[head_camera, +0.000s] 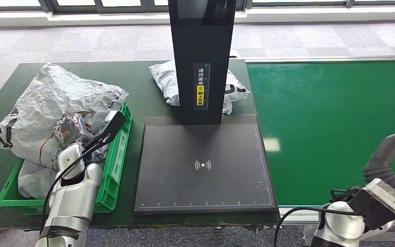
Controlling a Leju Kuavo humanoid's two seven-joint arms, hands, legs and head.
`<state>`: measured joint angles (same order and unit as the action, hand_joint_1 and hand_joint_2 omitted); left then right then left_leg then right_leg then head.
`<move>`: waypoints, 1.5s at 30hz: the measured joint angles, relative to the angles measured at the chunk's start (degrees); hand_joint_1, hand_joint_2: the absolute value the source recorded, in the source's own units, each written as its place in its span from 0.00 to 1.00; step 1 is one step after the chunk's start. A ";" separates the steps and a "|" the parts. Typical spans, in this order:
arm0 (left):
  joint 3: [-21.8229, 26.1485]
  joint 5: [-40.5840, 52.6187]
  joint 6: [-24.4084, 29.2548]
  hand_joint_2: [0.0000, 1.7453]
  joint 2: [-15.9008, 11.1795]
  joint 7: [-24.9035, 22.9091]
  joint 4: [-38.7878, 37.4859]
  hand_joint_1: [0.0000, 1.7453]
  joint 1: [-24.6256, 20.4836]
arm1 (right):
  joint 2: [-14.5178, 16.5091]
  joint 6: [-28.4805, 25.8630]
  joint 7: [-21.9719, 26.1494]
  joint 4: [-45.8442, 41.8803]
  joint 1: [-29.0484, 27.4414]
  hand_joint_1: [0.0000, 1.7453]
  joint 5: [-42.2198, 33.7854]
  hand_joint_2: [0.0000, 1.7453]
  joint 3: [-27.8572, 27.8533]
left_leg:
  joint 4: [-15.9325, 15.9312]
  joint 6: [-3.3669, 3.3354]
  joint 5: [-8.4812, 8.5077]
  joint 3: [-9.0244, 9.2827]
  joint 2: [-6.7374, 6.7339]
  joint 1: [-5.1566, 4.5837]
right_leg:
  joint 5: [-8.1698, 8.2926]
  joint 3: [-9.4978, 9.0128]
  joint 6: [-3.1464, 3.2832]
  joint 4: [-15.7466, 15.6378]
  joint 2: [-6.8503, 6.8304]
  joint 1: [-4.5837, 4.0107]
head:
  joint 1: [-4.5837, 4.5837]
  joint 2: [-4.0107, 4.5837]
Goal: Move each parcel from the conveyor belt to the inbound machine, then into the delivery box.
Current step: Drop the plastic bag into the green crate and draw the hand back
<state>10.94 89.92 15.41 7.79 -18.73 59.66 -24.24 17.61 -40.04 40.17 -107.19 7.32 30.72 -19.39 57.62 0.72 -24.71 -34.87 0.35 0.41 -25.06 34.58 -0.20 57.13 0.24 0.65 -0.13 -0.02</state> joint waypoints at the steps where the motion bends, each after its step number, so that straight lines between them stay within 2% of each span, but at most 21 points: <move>1: -0.05 0.01 0.02 1.00 -0.01 -0.04 0.00 0.46 0.00 | 0.00 0.00 0.00 0.03 0.00 0.00 -0.01 1.00 0.00 | 0.00 0.00 0.00 0.00 0.00 0.00 | 0.00 0.00 0.00 0.00 0.00 0.00 | -0.01 0.00; 2: -0.08 0.01 0.11 1.00 -0.01 -0.13 0.02 0.21 0.02 | 0.00 0.00 0.00 0.04 -0.01 0.00 -0.02 1.00 0.00 | 0.00 0.00 0.00 0.00 0.00 0.00 | 0.00 0.00 0.00 0.00 0.00 0.00 | -0.01 0.00; 3: -0.10 0.02 0.28 1.00 -0.01 -0.25 0.08 0.11 0.06 | 0.00 0.00 0.00 0.04 -0.01 0.00 -0.02 1.00 0.00 | 0.00 0.00 0.00 0.00 0.00 0.00 | 0.00 0.00 0.00 0.00 0.00 0.00 | -0.01 0.00; 5: -0.15 0.02 0.86 1.00 -0.01 -0.65 0.43 0.00 0.19 | 0.01 0.00 0.00 0.05 -0.01 0.00 -0.03 1.00 0.00 | 0.00 0.00 0.00 0.00 0.00 0.00 | 0.00 0.00 0.00 0.00 0.00 0.00 | -0.01 0.00; 11: -0.32 0.02 5.21 1.00 0.32 -1.31 3.83 0.00 1.69 | 0.01 0.00 0.00 0.05 -0.03 0.00 -0.18 1.00 0.00 | 0.00 0.00 0.00 0.00 -0.02 0.00 | 0.00 0.01 0.00 0.00 0.01 0.00 | -0.01 0.00; 23: -0.27 -1.54 15.09 1.00 3.38 2.75 17.30 0.00 6.89 | -0.01 -0.02 0.00 0.05 -0.12 0.00 -0.67 1.00 0.00 | 0.00 0.00 -0.03 0.00 -0.02 0.00 | -0.01 0.01 0.00 -0.02 0.02 0.01 | -0.01 0.00; 32: -0.27 -2.67 17.08 1.00 4.39 3.66 21.42 0.00 8.45 | 0.01 -0.02 0.00 0.05 -0.12 0.00 -0.71 1.00 0.00 | 0.00 0.00 -0.02 0.00 -0.02 0.00 | 0.00 0.01 0.00 -0.01 0.01 0.00 | -0.01 0.00; 37: -0.31 -5.05 23.00 1.00 4.84 6.33 24.12 0.00 9.58 | 0.01 -0.02 0.00 0.05 -0.13 0.00 -0.76 1.00 0.00 | 0.00 0.00 -0.03 0.01 -0.02 0.00 | -0.01 0.01 0.00 -0.01 0.02 0.01 | 0.00 0.00; 42: -0.43 -6.79 24.24 1.00 5.11 8.23 26.37 0.00 10.49 | 0.01 -0.02 0.00 0.05 -0.13 0.00 -0.80 1.00 0.00 | 0.00 0.00 -0.04 0.00 -0.02 0.00 | -0.01 0.01 0.00 -0.02 0.02 0.01 | -0.01 0.00; 45: -0.76 -11.28 24.47 1.00 5.50 13.77 29.42 0.00 11.32 | 0.00 -0.02 0.00 0.05 -0.13 0.00 -0.94 1.00 0.00 | 0.00 0.01 -0.04 0.01 -0.04 0.00 | -0.01 0.02 0.00 -0.02 0.03 0.00 | -0.01 0.00</move>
<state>10.18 78.64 39.88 13.29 -4.96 89.09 -12.92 17.61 -40.06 40.17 -107.14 7.19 29.78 -19.39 57.62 0.72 -24.75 -34.86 0.31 0.41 -25.07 34.60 -0.21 57.12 0.26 0.65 -0.13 -0.02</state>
